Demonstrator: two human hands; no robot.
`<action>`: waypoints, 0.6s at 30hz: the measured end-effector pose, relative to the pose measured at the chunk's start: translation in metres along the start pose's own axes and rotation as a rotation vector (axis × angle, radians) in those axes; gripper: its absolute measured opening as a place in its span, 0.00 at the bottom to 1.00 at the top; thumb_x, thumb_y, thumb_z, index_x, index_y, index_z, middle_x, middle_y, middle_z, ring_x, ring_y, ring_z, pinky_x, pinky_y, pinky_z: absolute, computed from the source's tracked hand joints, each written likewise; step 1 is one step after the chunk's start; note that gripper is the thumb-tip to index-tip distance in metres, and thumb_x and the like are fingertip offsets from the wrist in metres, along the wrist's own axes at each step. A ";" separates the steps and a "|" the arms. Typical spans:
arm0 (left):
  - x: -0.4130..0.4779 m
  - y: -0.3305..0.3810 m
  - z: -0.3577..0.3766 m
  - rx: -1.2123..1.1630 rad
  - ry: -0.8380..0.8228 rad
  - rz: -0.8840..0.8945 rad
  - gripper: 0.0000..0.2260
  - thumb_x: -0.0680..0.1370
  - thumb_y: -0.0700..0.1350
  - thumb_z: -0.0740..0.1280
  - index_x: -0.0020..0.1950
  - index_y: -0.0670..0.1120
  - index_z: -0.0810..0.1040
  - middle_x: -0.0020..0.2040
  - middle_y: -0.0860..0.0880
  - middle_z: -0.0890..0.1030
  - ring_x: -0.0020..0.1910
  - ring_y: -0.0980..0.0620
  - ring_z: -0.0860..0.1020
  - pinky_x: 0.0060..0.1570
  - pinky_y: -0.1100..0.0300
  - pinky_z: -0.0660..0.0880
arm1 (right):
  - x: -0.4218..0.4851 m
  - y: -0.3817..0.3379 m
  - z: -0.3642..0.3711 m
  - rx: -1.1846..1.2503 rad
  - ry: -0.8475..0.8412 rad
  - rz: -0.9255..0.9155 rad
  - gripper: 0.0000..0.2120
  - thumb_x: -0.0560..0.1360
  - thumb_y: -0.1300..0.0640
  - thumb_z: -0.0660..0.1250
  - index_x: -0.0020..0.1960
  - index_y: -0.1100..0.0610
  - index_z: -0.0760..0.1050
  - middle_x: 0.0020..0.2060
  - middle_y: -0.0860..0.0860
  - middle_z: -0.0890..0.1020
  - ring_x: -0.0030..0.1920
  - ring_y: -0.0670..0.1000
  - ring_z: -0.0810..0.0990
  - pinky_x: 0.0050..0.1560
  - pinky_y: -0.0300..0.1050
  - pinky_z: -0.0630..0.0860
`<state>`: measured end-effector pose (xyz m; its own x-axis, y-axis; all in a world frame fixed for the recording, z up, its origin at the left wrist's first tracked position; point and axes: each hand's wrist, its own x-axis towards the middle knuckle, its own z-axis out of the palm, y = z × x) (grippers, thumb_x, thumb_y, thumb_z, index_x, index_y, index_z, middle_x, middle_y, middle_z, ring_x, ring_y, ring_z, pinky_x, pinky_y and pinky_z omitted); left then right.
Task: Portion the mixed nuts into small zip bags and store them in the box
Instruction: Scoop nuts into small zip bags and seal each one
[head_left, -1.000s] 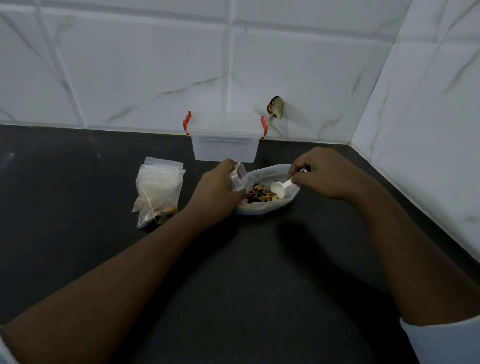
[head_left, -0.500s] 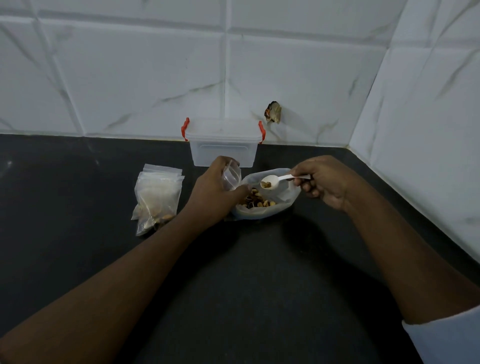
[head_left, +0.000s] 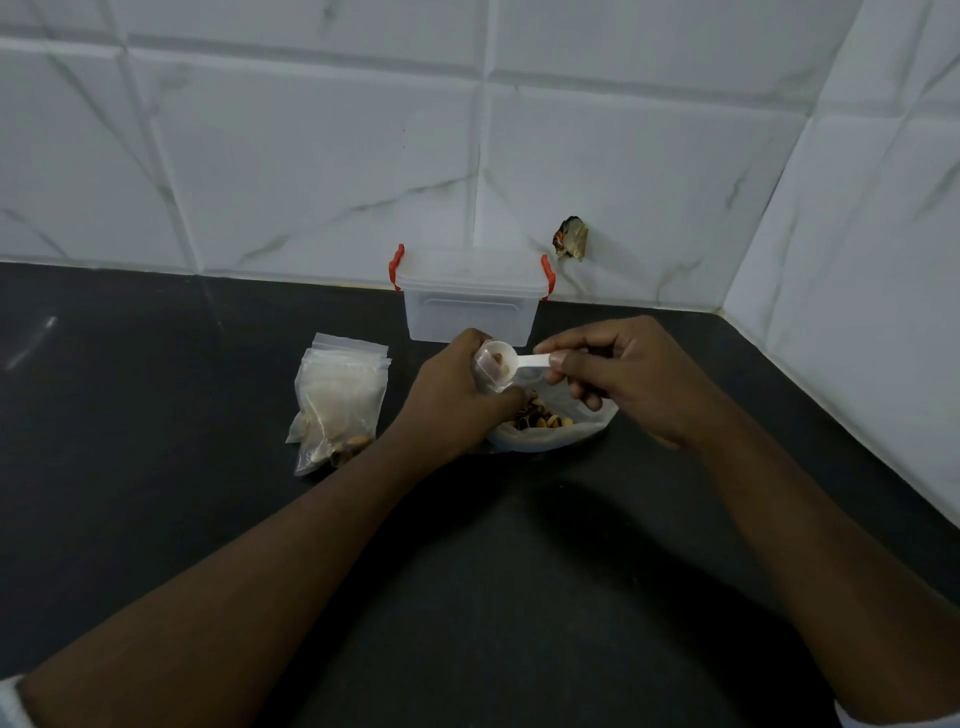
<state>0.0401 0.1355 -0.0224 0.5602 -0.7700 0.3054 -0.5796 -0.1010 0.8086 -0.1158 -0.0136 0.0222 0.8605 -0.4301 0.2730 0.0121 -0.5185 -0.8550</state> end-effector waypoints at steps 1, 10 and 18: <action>0.000 0.000 0.000 -0.012 0.002 0.008 0.19 0.73 0.51 0.77 0.61 0.53 0.75 0.53 0.58 0.79 0.52 0.58 0.80 0.42 0.70 0.75 | -0.001 0.000 0.001 -0.107 -0.005 -0.073 0.10 0.80 0.63 0.70 0.59 0.56 0.85 0.43 0.51 0.88 0.38 0.48 0.82 0.39 0.42 0.80; -0.002 0.004 -0.003 -0.058 0.075 0.042 0.20 0.71 0.48 0.80 0.58 0.53 0.75 0.52 0.58 0.79 0.48 0.62 0.79 0.40 0.72 0.74 | 0.000 0.001 0.002 -0.420 0.100 -0.399 0.13 0.76 0.65 0.73 0.58 0.55 0.86 0.51 0.47 0.85 0.51 0.45 0.84 0.49 0.35 0.77; 0.002 0.000 -0.003 0.009 0.000 -0.093 0.17 0.76 0.48 0.75 0.62 0.50 0.75 0.52 0.57 0.75 0.46 0.60 0.75 0.40 0.69 0.72 | -0.001 0.009 -0.024 -0.640 0.007 -0.189 0.12 0.74 0.64 0.72 0.53 0.50 0.87 0.44 0.47 0.86 0.42 0.44 0.82 0.43 0.43 0.79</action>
<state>0.0436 0.1357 -0.0199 0.6117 -0.7572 0.2291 -0.5302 -0.1776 0.8290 -0.1290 -0.0355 0.0252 0.8701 -0.2920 0.3971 -0.1439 -0.9210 -0.3619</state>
